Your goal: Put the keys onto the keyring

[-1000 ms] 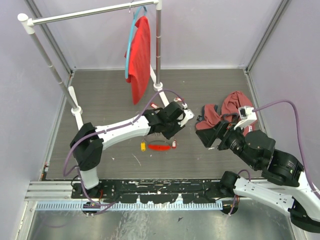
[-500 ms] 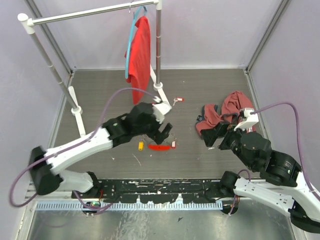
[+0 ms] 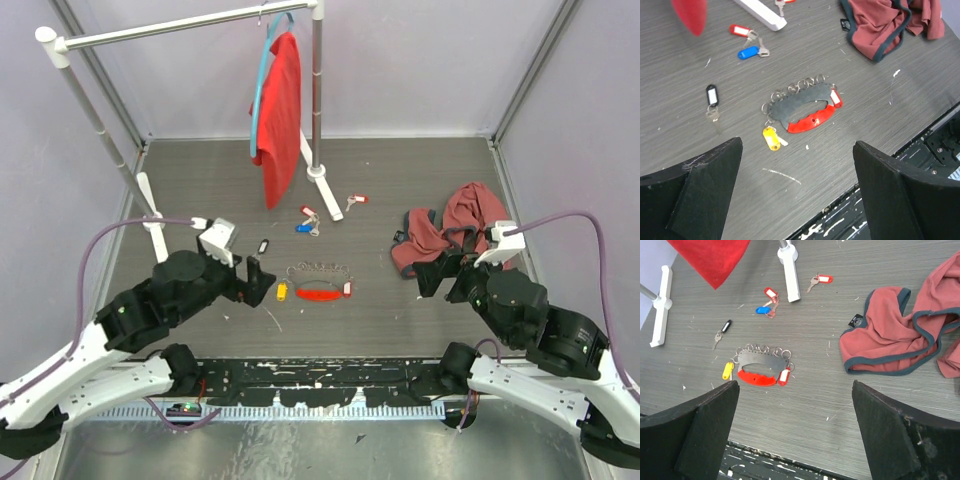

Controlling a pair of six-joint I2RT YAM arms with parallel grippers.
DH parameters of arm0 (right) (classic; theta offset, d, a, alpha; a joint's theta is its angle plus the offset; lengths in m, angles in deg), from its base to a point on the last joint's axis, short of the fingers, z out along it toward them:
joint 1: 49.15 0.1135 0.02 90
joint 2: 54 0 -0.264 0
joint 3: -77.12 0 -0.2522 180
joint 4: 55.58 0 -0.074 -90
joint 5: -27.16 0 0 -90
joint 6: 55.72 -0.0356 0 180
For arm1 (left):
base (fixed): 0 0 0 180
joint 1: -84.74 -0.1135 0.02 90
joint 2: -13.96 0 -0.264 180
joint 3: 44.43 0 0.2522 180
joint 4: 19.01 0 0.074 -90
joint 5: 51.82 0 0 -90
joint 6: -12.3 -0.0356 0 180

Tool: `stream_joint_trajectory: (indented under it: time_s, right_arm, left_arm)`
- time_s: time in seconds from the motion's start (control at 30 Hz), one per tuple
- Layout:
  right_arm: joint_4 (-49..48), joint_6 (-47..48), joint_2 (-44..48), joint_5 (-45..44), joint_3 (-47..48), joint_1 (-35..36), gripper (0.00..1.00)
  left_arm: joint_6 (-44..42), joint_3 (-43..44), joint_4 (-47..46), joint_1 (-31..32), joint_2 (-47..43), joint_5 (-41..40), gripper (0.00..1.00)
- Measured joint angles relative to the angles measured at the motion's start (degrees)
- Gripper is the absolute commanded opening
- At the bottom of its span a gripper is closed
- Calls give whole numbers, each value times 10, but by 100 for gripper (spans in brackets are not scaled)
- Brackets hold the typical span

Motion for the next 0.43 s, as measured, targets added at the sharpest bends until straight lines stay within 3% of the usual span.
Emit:
stream_joint_trajectory:
  time_s: [0.43]
  right_arm:
    - [7,11,50,16,-1,0,100]
  left_arm:
    - [27,-17,121,0,-99,-47,98]
